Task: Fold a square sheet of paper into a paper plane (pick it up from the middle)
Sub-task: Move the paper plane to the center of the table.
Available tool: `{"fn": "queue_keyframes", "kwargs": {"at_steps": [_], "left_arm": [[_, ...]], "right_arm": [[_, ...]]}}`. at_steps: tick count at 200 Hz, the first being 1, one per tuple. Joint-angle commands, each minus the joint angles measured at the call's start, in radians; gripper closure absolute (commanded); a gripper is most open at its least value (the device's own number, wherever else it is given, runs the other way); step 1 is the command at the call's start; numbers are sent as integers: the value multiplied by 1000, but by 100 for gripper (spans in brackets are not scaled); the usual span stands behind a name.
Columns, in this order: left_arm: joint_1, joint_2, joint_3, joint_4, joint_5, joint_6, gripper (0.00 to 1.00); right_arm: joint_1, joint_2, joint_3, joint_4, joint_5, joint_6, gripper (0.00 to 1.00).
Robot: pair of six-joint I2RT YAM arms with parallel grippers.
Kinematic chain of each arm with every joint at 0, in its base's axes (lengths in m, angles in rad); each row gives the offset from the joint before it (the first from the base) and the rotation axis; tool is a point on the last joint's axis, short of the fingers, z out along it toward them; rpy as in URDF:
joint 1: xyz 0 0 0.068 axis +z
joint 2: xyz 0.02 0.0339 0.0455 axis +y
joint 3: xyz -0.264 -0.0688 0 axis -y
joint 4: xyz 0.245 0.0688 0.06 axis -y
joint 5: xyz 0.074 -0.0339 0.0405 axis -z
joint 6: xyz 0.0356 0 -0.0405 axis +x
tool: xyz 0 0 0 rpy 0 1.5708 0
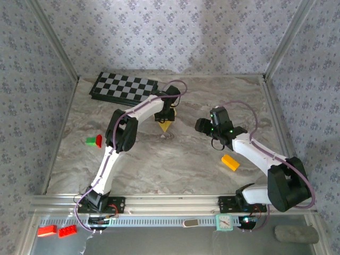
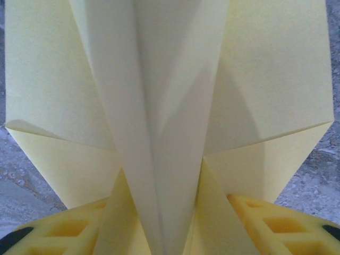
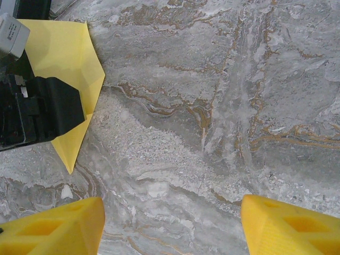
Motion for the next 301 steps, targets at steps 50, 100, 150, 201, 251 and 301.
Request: {"fn": "queue_keyframes", "kwargs": {"at_steps": [50,100,150,201,251,301], "left_arm": [[3,65,-40,11,62,-40,43],[3,21,13,-19,72,-36,43],[3,-96,20,-12,75,-72,38],[5,-209,-5,-13,38,-88,29],[21,-393,-42,0,-55,-35,17],[91,-711,-365,233,-275,84,0]], "right_arm": [[-5,2,-8,9,-12,-6,30],[-6,5,1,2,-10,-8,30],[-7,8,8,1,-7,-9,30],[-22,-11,46,-45,18,-28,29],[-54,-64,160,-133,79,-145,20],[-90,-128,249,-133,290,-344,0]]}}
